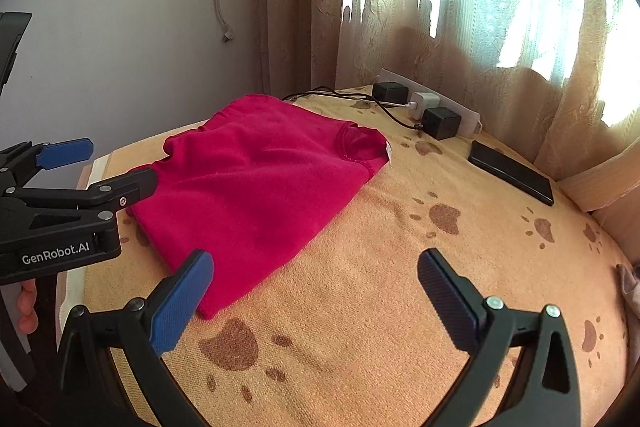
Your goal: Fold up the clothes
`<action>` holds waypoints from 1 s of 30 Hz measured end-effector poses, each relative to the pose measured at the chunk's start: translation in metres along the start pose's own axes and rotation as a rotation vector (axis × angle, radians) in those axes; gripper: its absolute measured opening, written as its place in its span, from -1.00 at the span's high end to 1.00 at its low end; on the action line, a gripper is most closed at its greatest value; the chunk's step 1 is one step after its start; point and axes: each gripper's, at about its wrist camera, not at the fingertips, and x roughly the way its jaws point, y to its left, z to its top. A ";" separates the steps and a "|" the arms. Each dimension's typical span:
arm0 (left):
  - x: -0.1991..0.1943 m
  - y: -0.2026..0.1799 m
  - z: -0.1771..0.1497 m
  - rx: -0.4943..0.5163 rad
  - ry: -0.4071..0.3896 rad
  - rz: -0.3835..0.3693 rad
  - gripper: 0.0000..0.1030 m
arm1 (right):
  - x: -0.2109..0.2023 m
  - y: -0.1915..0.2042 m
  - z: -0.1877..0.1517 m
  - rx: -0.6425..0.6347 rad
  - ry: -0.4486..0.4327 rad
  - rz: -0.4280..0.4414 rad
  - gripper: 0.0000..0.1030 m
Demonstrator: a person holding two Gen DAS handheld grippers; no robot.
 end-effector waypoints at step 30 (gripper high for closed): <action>-0.016 0.001 -0.003 0.013 -0.016 -0.002 -0.78 | -0.028 0.012 0.002 -0.009 -0.090 -0.031 -0.99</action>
